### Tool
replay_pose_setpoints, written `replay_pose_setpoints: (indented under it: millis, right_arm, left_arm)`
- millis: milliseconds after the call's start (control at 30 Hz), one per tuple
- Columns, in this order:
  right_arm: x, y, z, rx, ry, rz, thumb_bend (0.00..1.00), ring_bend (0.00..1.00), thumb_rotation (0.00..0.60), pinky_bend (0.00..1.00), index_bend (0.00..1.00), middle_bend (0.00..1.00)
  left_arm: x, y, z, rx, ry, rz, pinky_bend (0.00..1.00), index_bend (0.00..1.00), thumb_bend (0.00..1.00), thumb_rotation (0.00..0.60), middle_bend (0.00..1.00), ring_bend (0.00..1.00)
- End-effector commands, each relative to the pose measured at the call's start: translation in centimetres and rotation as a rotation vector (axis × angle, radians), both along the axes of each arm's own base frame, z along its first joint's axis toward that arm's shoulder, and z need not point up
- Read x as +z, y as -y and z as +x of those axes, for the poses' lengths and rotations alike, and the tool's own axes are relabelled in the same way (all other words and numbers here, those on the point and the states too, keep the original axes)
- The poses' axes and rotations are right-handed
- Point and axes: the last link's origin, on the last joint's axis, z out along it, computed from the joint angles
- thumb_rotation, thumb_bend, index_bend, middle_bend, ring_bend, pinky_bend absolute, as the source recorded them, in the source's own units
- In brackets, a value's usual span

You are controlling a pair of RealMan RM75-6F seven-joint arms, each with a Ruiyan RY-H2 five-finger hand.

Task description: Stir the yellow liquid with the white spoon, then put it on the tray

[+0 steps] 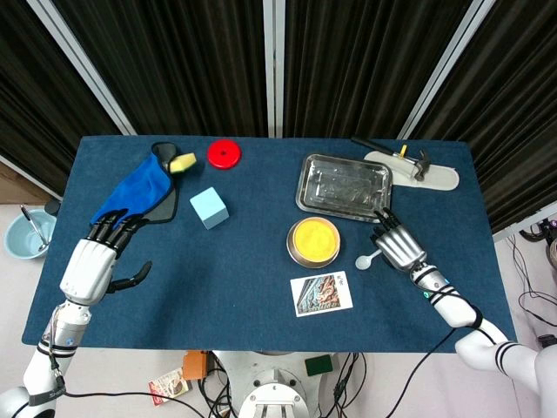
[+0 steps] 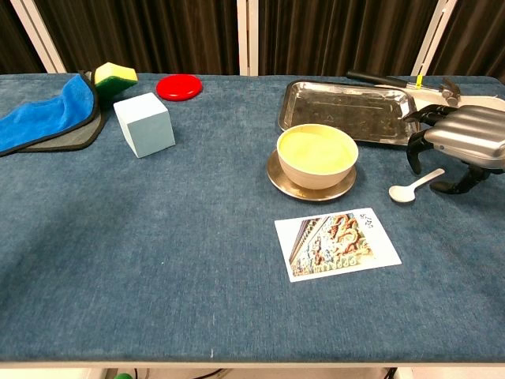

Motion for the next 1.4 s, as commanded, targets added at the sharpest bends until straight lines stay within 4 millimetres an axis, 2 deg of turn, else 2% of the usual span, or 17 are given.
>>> replay_pose_setpoints:
  millis: [33,467,600,867,1000,1167,1267,1400]
  right_arm:
    - [-0.4,0.2,-0.1,0.001,0.009,0.001,0.36,0.03,0.600,0.03,0.50,0.33]
    - [-0.6,0.5,-0.3,-0.002,0.005,0.002,0.37,0.03,0.600,0.03,0.55,0.34]
    - [-0.6,0.5,-0.4,-0.002,0.000,0.001,0.38,0.03,0.600,0.03,0.56,0.34]
    - [-0.4,0.3,-0.4,0.003,0.001,-0.008,0.38,0.03,0.600,0.03,0.59,0.35]
    - [0.0,0.2,-0.2,0.007,0.023,-0.023,0.39,0.03,0.600,0.03,0.59,0.35]
    - [0.7,0.2,0.0,0.000,0.070,-0.047,0.42,0.07,0.600,0.04,0.61,0.40]
    - [0.9,0.2,0.0,-0.003,0.089,-0.056,0.43,0.08,0.600,0.05,0.62,0.44]
    - [1.3,0.3,0.1,-0.005,0.112,-0.068,0.44,0.11,0.600,0.07,0.63,0.49]
  left_arm:
    - [0.0,0.0,0.0,0.001,0.000,-0.001,0.14,0.19,0.29,0.423,0.17,0.10]
    - [-0.1,-0.1,-0.2,0.003,-0.001,-0.001,0.14,0.19,0.29,0.414,0.17,0.10]
    - [-0.1,0.0,-0.2,0.003,-0.002,-0.001,0.14,0.19,0.29,0.432,0.17,0.10]
    - [-0.1,0.0,-0.4,0.001,0.001,-0.003,0.14,0.19,0.29,0.417,0.17,0.10]
    - [-0.1,0.0,-0.4,-0.001,0.000,-0.004,0.13,0.19,0.29,0.433,0.17,0.10]
    - [-0.2,-0.1,-0.3,-0.006,-0.001,-0.006,0.13,0.19,0.29,0.408,0.17,0.10]
    - [-0.2,-0.1,-0.2,-0.008,-0.004,-0.007,0.13,0.19,0.29,0.426,0.17,0.10]
    - [-0.2,-0.1,-0.2,-0.009,-0.007,-0.007,0.14,0.19,0.29,0.418,0.17,0.10]
